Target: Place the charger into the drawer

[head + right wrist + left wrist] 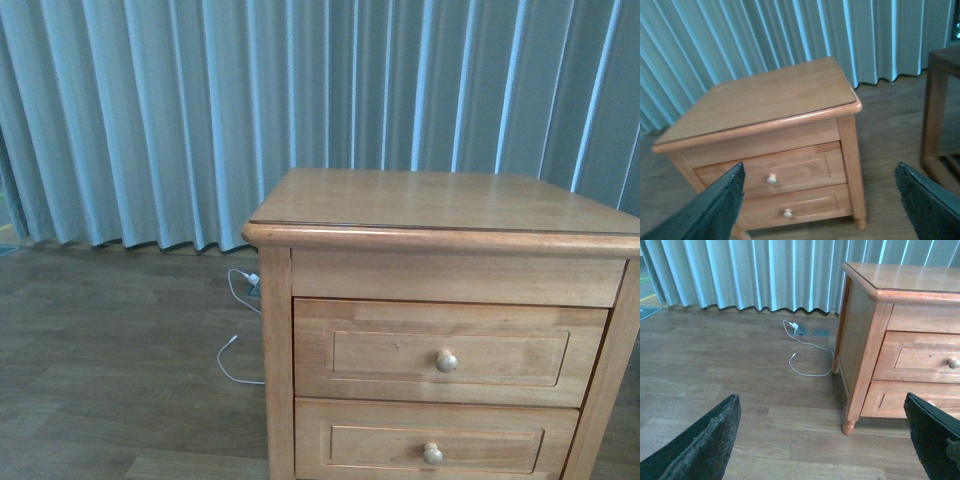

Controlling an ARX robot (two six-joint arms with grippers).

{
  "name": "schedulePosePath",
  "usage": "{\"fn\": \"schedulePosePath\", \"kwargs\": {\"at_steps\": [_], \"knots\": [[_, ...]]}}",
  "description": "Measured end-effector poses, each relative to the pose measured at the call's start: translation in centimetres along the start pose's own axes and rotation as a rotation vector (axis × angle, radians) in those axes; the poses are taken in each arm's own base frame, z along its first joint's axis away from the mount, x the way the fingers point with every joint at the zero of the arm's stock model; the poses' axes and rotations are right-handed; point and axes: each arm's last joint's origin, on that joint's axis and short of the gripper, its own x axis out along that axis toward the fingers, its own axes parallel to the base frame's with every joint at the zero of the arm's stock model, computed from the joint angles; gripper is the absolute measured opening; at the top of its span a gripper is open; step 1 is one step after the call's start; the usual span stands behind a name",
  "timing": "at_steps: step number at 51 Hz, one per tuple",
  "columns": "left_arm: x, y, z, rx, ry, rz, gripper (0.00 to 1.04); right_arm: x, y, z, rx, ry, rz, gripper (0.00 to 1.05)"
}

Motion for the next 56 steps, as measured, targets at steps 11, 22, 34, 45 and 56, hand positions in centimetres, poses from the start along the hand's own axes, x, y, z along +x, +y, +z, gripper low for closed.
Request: {"fn": "schedulePosePath", "kwargs": {"at_steps": [11,22,34,45,56], "knots": [[0.0,0.0,0.0,0.000,0.000,0.000,0.99,-0.8,0.8,-3.6,-0.143,0.011,0.007,0.42],[0.0,0.0,0.0,0.000,0.000,0.000,0.99,-1.4,1.3,-5.9,-0.160,0.011,0.009,0.01],[0.0,0.0,0.0,0.000,0.000,0.001,0.99,-2.0,2.1,-7.6,-0.166,0.005,0.016,0.02],[0.0,0.0,0.0,0.000,0.000,0.000,0.99,-2.3,2.0,-8.3,-0.166,0.002,0.017,0.02],[0.0,0.0,0.0,0.000,0.000,0.000,0.99,-3.4,1.9,-8.9,-0.167,0.003,0.017,0.02]]}}
